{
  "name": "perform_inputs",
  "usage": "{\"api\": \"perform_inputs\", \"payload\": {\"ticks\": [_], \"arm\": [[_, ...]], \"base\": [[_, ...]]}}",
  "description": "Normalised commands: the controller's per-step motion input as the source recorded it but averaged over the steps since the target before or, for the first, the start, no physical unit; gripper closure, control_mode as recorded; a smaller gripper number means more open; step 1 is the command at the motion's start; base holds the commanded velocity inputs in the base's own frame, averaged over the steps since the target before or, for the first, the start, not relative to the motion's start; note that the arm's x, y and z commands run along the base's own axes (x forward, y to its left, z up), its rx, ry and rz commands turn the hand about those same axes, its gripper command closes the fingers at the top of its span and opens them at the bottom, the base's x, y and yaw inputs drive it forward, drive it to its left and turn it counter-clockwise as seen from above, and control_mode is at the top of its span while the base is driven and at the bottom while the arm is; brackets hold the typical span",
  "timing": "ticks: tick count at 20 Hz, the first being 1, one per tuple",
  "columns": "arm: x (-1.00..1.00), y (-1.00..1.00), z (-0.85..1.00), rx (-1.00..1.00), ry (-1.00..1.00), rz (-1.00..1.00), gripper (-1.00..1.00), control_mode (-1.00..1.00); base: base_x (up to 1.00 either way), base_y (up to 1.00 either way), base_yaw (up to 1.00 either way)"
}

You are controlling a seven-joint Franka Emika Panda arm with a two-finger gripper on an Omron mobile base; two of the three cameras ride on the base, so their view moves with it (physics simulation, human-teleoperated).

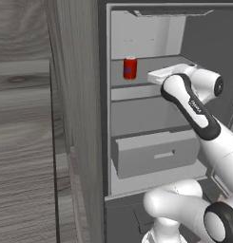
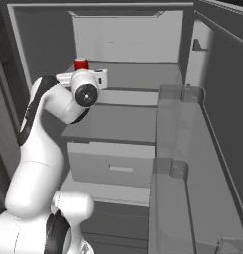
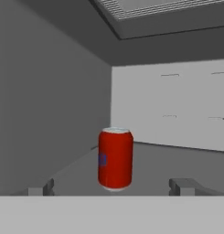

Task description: Open the fridge, grab two sodas, and place both sodas inside the bowl with ice on the dining counter.

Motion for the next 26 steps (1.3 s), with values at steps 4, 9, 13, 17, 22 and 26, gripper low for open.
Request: {"api": "perform_inputs", "payload": {"ticks": [4,9,13,17,22,26], "arm": [[0.31,0.0,-0.01,0.02,0.0,0.03,-1.0,-1.0],[0.36,0.0,0.0,0.01,0.0,0.01,-1.0,-1.0],[0.36,0.0,0.0,0.01,0.0,0.0,-1.0,-1.0],[0.31,0.0,-0.01,0.01,0.0,0.0,-1.0,-1.0],[0.15,0.16,-0.13,0.0,0.0,0.0,-1.0,-1.0],[0.09,0.23,-0.15,0.0,0.0,0.0,-1.0,-1.0]], "base": [[0.0,0.0,0.0],[0.0,0.0,0.0],[0.0,0.0,0.0],[0.0,0.0,0.0],[0.0,0.0,0.0],[0.0,0.0,0.0]]}}
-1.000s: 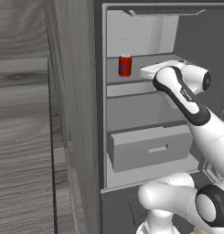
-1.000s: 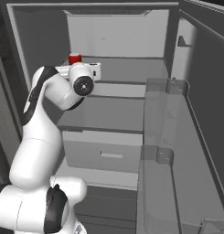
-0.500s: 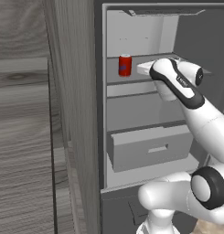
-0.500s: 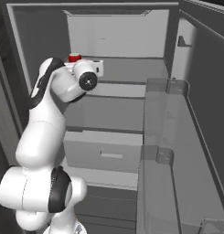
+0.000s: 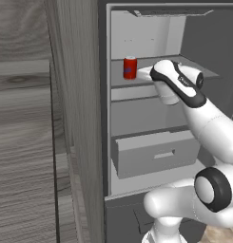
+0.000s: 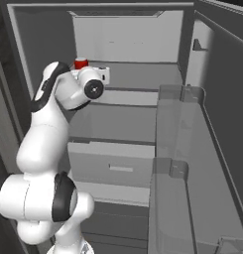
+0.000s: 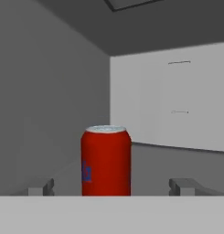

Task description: Open the fridge, grab two sodas, and place both sodas inside the bowl with ice on the dining counter.

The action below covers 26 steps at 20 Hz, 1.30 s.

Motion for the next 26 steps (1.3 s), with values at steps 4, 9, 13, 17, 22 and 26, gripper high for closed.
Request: {"api": "perform_inputs", "payload": {"ticks": [4,9,13,17,22,26], "arm": [[0.12,0.18,-0.11,0.0,0.01,0.0,-1.0,-1.0],[0.05,0.02,0.0,0.0,0.0,0.0,-1.0,-1.0],[0.04,0.01,0.0,0.0,0.0,0.0,-1.0,-1.0],[0.14,0.16,0.0,0.0,0.0,0.0,-1.0,-1.0],[0.17,0.2,0.0,0.0,0.0,0.0,-1.0,-1.0],[0.21,0.1,0.0,0.0,0.0,0.0,-1.0,-1.0]], "base": [[0.0,0.0,0.0],[0.0,0.0,0.0],[0.0,0.0,0.0],[0.0,0.0,0.0],[0.0,0.0,0.0],[0.0,0.0,0.0]]}}
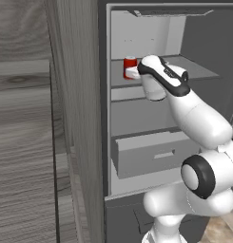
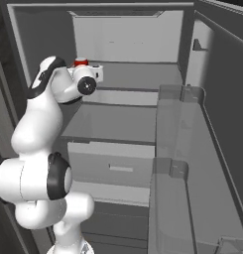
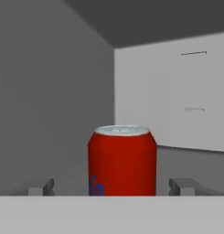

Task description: Open the fridge, grab two sodas, and place both sodas inside the bowl with ice on the dining counter.

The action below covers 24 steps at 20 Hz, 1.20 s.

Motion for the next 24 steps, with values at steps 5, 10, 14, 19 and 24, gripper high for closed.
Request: {"api": "perform_inputs", "payload": {"ticks": [5,10,14,19,24], "arm": [[0.2,0.0,0.0,0.0,0.0,0.0,-1.0,-1.0],[0.14,0.0,0.0,0.0,0.0,0.0,-1.0,-1.0],[0.13,0.0,0.0,0.0,0.0,0.0,-1.0,-1.0],[0.15,0.0,0.0,0.0,0.0,0.0,-1.0,-1.0],[0.16,0.0,0.0,0.0,0.0,0.0,-1.0,-1.0]], "base": [[0.0,0.0,0.0],[0.0,0.0,0.0],[0.0,0.0,0.0],[0.0,0.0,0.0],[0.0,0.0,0.0]]}}
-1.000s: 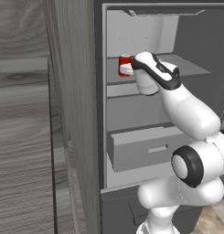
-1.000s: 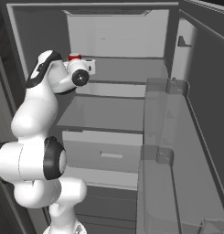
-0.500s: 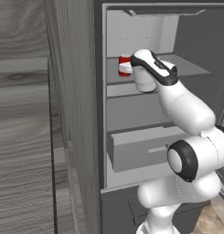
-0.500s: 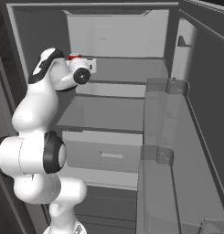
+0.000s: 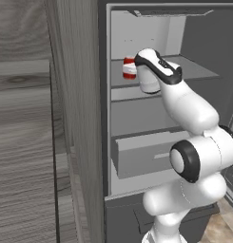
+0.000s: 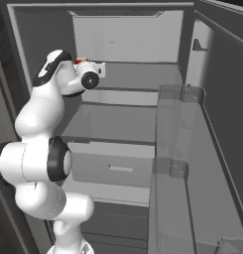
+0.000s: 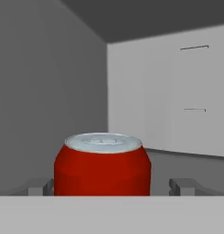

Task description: Open the fridge, grab two sodas, and place both sodas inside the bowl with ice on the dining counter.

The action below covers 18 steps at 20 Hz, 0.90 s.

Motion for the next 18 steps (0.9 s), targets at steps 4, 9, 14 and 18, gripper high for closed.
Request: {"api": "perform_inputs", "payload": {"ticks": [4,9,14,18], "arm": [[0.15,0.01,0.0,0.0,0.0,0.0,1.0,-1.0],[0.02,0.04,-0.02,0.0,0.0,0.0,1.0,-1.0],[0.0,0.05,-0.02,0.0,0.01,0.0,1.0,-1.0],[0.0,0.0,0.0,0.0,0.0,0.0,1.0,-1.0]], "base": [[0.0,0.0,0.0],[0.0,0.0,0.0],[0.0,0.0,0.0],[0.0,0.0,0.0]]}}
